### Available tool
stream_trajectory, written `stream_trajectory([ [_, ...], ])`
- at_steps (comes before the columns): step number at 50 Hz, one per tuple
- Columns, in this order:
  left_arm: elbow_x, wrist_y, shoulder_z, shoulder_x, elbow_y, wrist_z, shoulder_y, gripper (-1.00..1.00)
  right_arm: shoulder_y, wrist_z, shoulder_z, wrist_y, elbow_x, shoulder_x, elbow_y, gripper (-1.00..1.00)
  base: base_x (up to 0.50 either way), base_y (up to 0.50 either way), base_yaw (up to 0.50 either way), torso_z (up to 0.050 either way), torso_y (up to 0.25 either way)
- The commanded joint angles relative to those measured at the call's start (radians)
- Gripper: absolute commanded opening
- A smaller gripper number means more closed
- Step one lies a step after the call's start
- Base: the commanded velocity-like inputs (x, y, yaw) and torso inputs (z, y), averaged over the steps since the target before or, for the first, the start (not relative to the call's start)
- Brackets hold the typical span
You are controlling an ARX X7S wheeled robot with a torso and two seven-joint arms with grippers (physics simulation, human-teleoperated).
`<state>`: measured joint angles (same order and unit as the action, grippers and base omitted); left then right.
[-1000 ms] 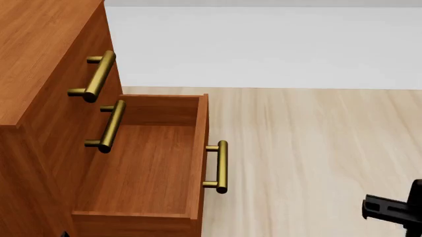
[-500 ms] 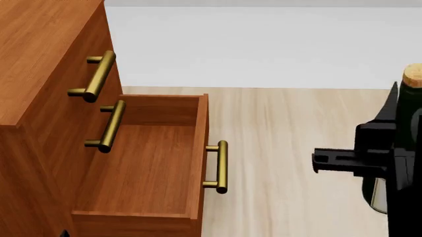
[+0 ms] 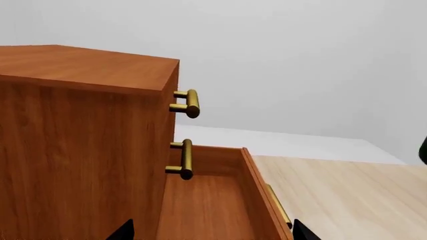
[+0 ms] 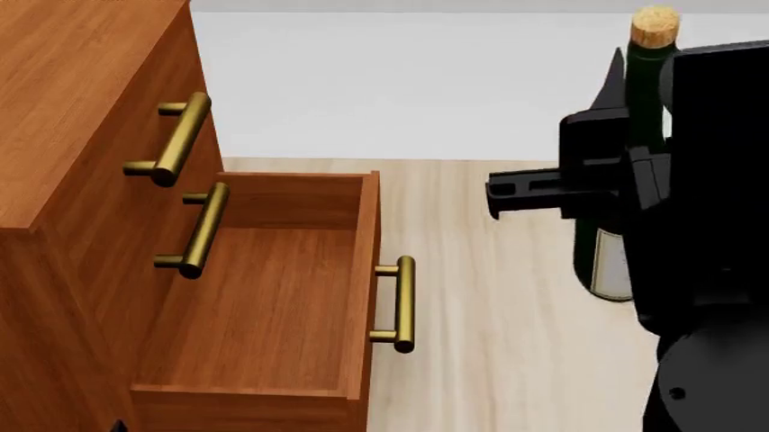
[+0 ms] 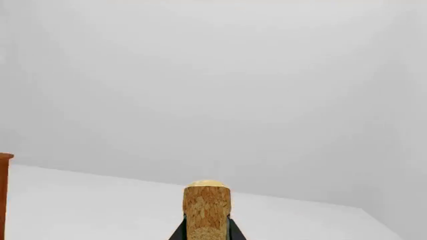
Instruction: Put the wine bottle in the bottom drawer of the cabinet.
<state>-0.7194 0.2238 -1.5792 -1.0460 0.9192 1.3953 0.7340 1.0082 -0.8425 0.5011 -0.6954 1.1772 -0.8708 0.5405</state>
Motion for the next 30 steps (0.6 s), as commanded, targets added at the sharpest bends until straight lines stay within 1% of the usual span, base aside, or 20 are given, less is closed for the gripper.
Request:
stream_trajectory([
  [1,-0.007,-0.009,0.005,0.006,-0.001,-0.002,0.001,1.00,0.117,0.079,0.018,-0.032,-0.031,0.086,-0.104,-1.00,0.00,0.00,0.00,0.000,0.000],
  [12,-0.006,0.002,0.011,-0.002,-0.012,-0.007,-0.006,1.00,0.194,0.136,0.055,-0.044,-0.049,0.176,-0.202,-1.00,0.00,0.00,0.00,0.000,0.001],
  [17,-0.006,0.007,0.013,-0.002,-0.015,-0.011,-0.011,1.00,0.256,0.156,0.083,-0.073,-0.051,0.225,-0.233,-1.00,0.00,0.00,0.00,0.000,0.000],
  [27,-0.001,0.014,0.019,-0.007,-0.017,-0.007,-0.019,1.00,0.310,0.183,0.125,-0.095,-0.074,0.282,-0.275,-1.00,0.00,0.00,0.00,0.000,0.001],
  [30,0.001,0.029,0.019,-0.006,-0.025,-0.014,-0.027,1.00,0.318,0.183,0.120,-0.104,-0.046,0.303,-0.283,-1.00,0.00,0.00,0.00,0.003,0.000],
])
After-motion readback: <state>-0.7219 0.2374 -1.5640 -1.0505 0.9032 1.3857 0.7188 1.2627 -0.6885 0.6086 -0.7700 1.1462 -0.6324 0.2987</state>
